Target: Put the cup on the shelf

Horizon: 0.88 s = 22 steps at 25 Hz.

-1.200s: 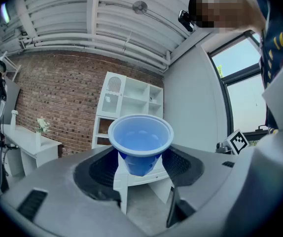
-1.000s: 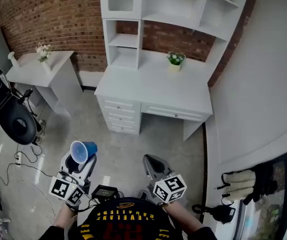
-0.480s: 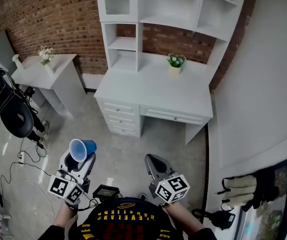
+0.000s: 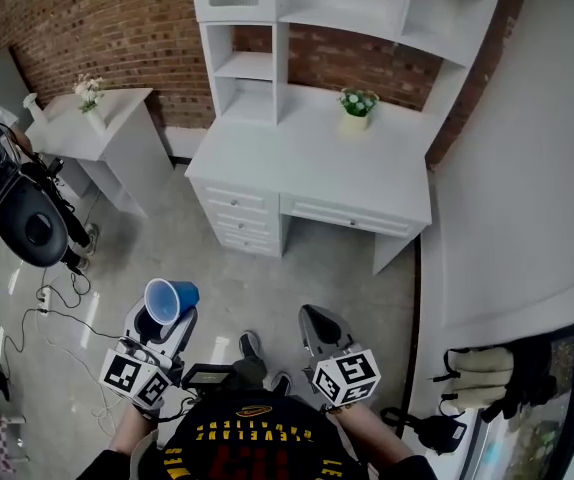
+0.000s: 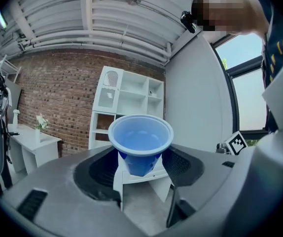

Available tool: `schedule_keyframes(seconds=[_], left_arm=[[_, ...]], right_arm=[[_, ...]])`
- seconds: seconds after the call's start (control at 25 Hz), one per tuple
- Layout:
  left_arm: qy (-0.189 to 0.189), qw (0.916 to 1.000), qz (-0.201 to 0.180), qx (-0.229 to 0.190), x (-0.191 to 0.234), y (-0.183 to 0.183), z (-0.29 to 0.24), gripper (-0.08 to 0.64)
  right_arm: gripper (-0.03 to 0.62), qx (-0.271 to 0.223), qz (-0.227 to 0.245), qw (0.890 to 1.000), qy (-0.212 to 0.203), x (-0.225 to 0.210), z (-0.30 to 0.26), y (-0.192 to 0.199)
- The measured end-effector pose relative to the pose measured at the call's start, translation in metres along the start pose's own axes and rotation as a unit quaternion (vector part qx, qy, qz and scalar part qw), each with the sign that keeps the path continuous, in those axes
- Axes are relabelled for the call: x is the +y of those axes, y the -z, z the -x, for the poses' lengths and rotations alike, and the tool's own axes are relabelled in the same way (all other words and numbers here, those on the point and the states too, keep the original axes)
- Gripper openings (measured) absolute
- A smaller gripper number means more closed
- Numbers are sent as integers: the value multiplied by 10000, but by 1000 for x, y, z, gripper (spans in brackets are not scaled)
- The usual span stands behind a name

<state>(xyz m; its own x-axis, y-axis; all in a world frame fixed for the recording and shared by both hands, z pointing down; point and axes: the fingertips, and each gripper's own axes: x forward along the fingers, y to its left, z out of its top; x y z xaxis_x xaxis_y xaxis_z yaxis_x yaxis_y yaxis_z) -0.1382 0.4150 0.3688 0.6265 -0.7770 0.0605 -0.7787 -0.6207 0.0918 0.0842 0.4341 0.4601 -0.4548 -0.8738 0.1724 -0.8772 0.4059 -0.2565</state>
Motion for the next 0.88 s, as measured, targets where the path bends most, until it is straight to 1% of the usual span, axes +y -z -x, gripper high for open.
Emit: schedule_keyframes(seconds=[0.16, 0.32, 0.6, 0.76, 0.88], left_arm=[[114, 9999, 29, -20, 10, 1, -24, 279], [221, 9996, 112, -138, 30, 0, -56, 279], [360, 9987, 322, -164, 95, 0, -130, 279], [479, 9982, 317, -167, 132, -7, -165, 279], [527, 9981, 281, -129, 161, -1, -188, 279]], right_arm=[[3, 42, -55, 9999, 96, -13, -14, -1], [3, 80, 15, 9997, 213, -29, -35, -10], [3, 136, 193, 9989, 414, -59, -108, -46], [3, 126, 204, 9983, 525, -66, -148, -64], [3, 164, 201, 9979, 596, -70, -175, -67]])
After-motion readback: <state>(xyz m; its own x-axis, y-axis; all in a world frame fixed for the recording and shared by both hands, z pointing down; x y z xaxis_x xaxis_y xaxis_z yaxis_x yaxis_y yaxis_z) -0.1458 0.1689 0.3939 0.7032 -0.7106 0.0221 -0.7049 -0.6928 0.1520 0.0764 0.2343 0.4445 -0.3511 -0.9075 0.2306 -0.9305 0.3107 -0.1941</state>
